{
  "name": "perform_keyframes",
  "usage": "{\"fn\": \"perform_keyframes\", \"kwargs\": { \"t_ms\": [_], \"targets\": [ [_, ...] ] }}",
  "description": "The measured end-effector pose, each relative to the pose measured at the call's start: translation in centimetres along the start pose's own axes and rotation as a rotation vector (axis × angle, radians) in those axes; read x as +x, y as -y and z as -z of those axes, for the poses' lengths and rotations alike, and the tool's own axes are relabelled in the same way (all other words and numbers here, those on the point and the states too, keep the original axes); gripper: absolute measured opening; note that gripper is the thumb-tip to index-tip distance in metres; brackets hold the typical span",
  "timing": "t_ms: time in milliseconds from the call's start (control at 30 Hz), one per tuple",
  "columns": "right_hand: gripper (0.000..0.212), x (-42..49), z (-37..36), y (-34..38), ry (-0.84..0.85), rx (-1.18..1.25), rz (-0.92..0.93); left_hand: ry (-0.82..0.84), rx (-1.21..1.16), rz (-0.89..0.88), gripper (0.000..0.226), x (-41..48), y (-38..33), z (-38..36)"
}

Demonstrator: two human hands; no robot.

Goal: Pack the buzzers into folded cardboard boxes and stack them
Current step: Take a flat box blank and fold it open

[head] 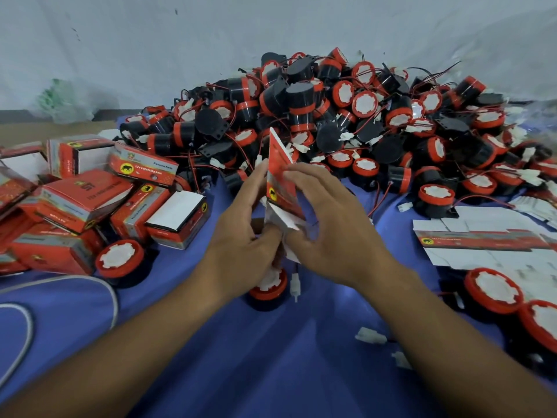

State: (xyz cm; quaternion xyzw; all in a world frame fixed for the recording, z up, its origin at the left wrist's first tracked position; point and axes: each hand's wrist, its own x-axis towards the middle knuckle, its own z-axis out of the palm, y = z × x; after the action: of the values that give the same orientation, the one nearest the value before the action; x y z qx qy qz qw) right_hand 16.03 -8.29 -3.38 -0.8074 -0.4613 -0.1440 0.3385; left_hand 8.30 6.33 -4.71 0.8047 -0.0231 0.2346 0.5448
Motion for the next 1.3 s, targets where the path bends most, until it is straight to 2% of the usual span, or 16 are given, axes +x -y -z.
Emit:
{"fn": "perform_keyframes", "kwargs": {
  "t_ms": [67, 167, 267, 367, 400, 500, 633, 700, 800, 900, 967, 1067, 1200, 1300],
  "targets": [
    [0.056, 0.0, 0.0, -0.1, -0.149, -0.095, -0.019, -0.013, 0.020, 0.005, 0.077, 0.0, -0.1, 0.1],
    [0.054, 0.1, 0.1, -0.7, -0.224, -0.069, -0.140, -0.055, 0.148, -0.025, 0.085, -0.1, -0.4, 0.2],
    [0.063, 0.2, 0.0, -0.7, -0.185, 0.215, -0.266, -0.046, 0.295, -0.056, 0.084, 0.1, -0.7, 0.6],
    [0.062, 0.3, -0.2, -0.5, -0.041, 0.526, -0.349, -0.017, 0.389, 0.005, 0.077, 0.4, -0.6, 1.0],
    [0.062, 0.3, -0.3, -0.5, 0.007, 0.640, -0.366, 0.010, 0.342, 0.030, 0.076, 0.5, -0.6, 1.0],
    [0.065, 0.3, -0.3, -0.9, 0.099, 0.950, -0.375, 0.078, -0.035, 0.036, 0.068, 0.5, -1.1, 1.3],
    [0.069, 0.0, 0.0, -1.4, 0.272, 1.183, -0.321, 0.186, -0.211, -0.031, 0.081, 0.4, -0.8, 1.5],
    [0.074, -0.1, 0.5, -1.9, 0.385, 1.270, -0.274, 0.213, -0.305, -0.001, 0.074, 0.3, -0.7, 1.3],
    [0.082, -0.2, 1.2, -2.8, 0.462, 1.255, -0.208, 0.100, -0.487, 0.140, 0.044, 0.8, -0.9, 1.3],
    [0.072, -0.1, 0.9, -3.2, 0.398, 1.128, -0.228, 0.061, -0.565, 0.208, 0.026, 1.1, -0.8, 1.3],
    [0.067, -0.1, 0.4, -3.0, 0.323, 1.099, -0.264, 0.099, -0.474, 0.180, 0.027, 0.9, -0.7, 1.2],
    [0.056, 0.1, -0.1, -2.8, 0.244, 1.136, -0.305, 0.128, -0.302, 0.123, 0.041, 0.6, -0.6, 1.0],
    [0.038, 0.4, 0.0, -2.5, 0.114, 1.195, -0.467, 0.188, -0.234, 0.099, 0.071, 0.4, -0.5, 1.0],
    [0.029, 0.4, 0.1, -2.1, 0.106, 1.212, -0.568, 0.242, -0.199, 0.111, 0.056, 0.3, -0.2, 0.9]
  ]
}}
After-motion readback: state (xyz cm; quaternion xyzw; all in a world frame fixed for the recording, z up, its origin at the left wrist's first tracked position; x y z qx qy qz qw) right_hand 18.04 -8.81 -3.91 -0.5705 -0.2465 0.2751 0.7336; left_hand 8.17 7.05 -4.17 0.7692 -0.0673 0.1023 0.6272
